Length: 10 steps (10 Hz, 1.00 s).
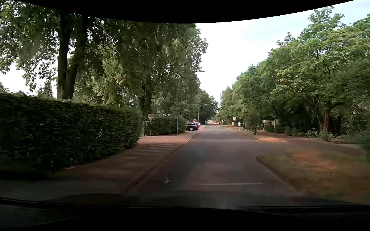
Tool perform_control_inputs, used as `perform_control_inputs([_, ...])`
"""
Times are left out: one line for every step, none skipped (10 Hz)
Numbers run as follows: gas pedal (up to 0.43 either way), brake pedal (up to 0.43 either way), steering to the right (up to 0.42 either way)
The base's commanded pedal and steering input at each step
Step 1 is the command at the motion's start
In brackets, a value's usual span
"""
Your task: Follow the waypoints while adhering to traffic rules and regulations
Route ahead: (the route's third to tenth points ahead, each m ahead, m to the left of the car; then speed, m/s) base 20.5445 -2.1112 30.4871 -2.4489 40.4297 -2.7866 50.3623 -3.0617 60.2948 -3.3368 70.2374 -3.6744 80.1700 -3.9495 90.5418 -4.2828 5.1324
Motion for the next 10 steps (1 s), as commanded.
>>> perform_control_inputs([0.118,0.0,0.063])
perform_control_inputs([0.118,0.0,0.062])
perform_control_inputs([0.118,0.0,0.061])
perform_control_inputs([0.118,0.0,0.054])
perform_control_inputs([0.118,0.0,0.054])
perform_control_inputs([0.118,0.0,0.055])
perform_control_inputs([0.118,0.0,0.054])
perform_control_inputs([0.118,0.0,0.047])
perform_control_inputs([0.118,0.0,0.044])
perform_control_inputs([0.118,0.0,0.04])
